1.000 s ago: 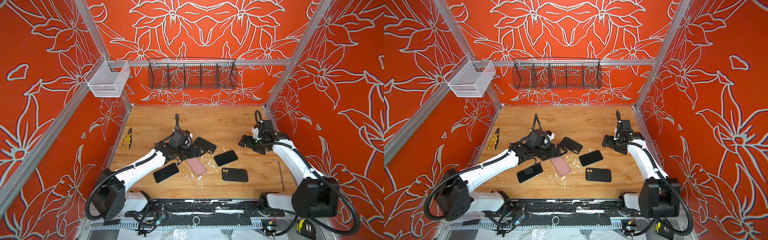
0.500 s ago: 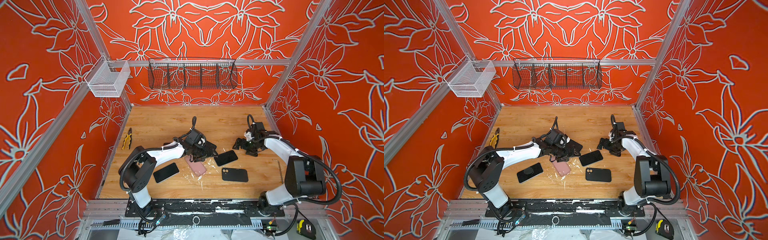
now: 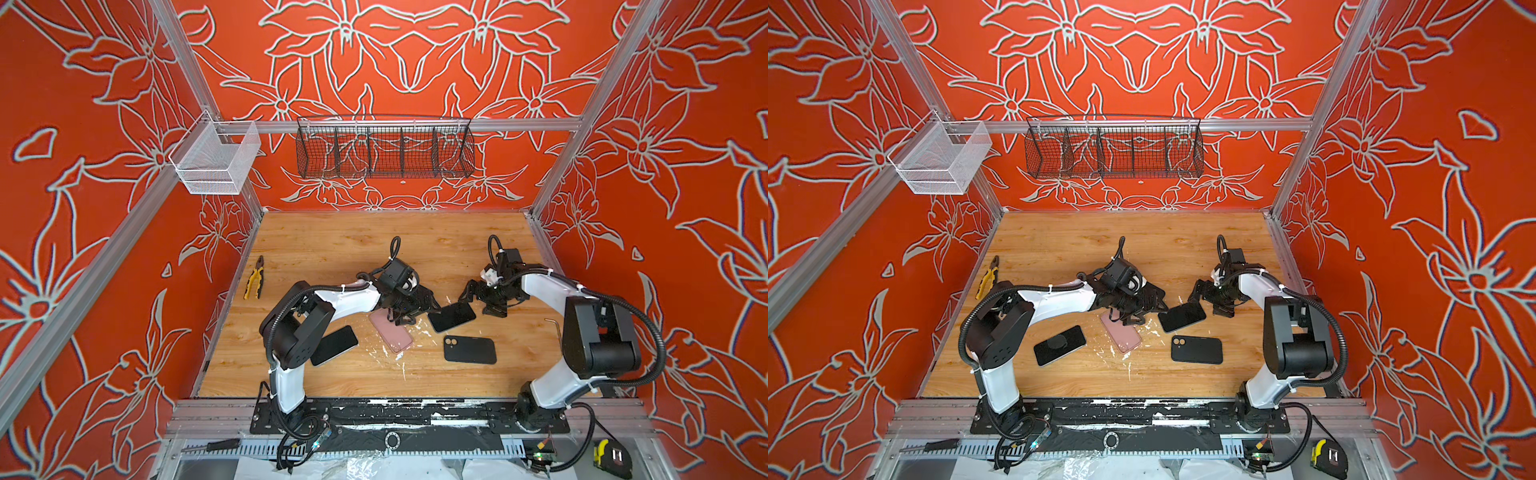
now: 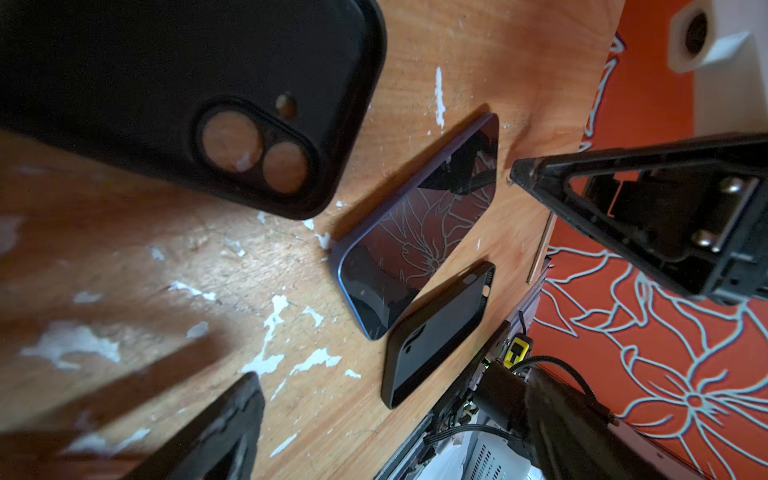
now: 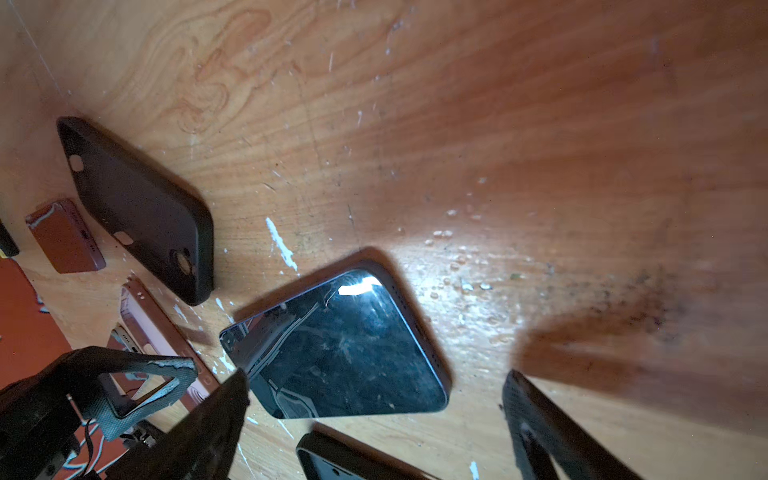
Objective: Put the phone into the phone case
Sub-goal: 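Lower both grippers onto the bare purple-edged dark phone from opposite sides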
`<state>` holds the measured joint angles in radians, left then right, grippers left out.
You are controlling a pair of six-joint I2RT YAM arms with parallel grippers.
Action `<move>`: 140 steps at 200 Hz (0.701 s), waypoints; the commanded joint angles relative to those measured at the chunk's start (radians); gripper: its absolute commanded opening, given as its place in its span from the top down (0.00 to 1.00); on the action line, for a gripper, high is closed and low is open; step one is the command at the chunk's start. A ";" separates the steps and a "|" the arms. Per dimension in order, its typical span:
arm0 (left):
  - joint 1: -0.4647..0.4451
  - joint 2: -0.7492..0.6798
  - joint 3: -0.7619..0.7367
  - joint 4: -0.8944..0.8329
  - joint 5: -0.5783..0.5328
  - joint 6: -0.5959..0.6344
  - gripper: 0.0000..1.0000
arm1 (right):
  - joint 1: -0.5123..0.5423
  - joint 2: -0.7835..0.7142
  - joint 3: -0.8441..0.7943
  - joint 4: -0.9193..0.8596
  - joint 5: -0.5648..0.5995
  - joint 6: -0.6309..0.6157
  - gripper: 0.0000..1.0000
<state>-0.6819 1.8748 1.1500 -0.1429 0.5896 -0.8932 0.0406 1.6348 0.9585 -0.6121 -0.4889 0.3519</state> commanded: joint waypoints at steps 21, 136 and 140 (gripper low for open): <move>-0.014 0.046 0.036 0.050 0.068 -0.034 0.03 | 0.023 0.027 0.002 0.000 -0.025 0.004 0.04; -0.019 0.108 0.020 0.185 0.104 -0.113 0.03 | 0.039 0.034 -0.039 0.052 -0.081 0.017 0.05; -0.019 0.109 0.019 0.189 0.104 -0.117 0.03 | 0.040 0.034 -0.042 0.056 -0.085 0.019 0.05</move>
<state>-0.6956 1.9606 1.1782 -0.0048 0.6785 -0.9787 0.0692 1.6535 0.9501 -0.5812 -0.5327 0.3561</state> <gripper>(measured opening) 0.970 0.954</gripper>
